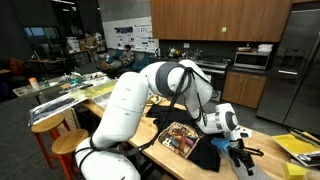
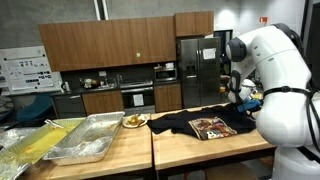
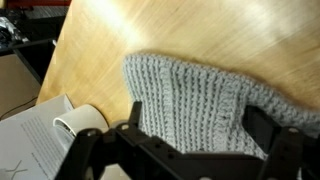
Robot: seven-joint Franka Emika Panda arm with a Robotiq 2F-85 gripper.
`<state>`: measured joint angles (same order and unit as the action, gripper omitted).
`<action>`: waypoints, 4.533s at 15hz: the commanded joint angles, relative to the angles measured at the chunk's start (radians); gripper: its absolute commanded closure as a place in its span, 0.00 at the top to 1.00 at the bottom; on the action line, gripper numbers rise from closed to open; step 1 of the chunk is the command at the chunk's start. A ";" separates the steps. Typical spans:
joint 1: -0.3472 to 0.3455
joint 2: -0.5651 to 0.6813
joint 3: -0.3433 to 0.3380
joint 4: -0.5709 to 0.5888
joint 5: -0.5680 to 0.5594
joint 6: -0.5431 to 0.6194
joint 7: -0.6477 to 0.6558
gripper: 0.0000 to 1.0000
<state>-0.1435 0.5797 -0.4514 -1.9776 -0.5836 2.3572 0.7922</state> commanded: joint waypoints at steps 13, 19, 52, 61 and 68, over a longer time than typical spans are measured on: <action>-0.045 0.196 -0.074 0.110 -0.090 -0.143 0.218 1.00; -0.051 0.018 -0.116 0.007 -0.164 -0.043 0.418 1.00; -0.063 -0.142 -0.037 -0.153 -0.436 0.822 0.956 1.00; -0.125 -0.098 0.062 -0.132 -0.358 0.842 0.903 0.73; -0.139 -0.123 0.090 -0.129 -0.377 0.869 0.886 0.21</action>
<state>-0.2673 0.4775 -0.3756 -2.1058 -0.9535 3.1933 1.6983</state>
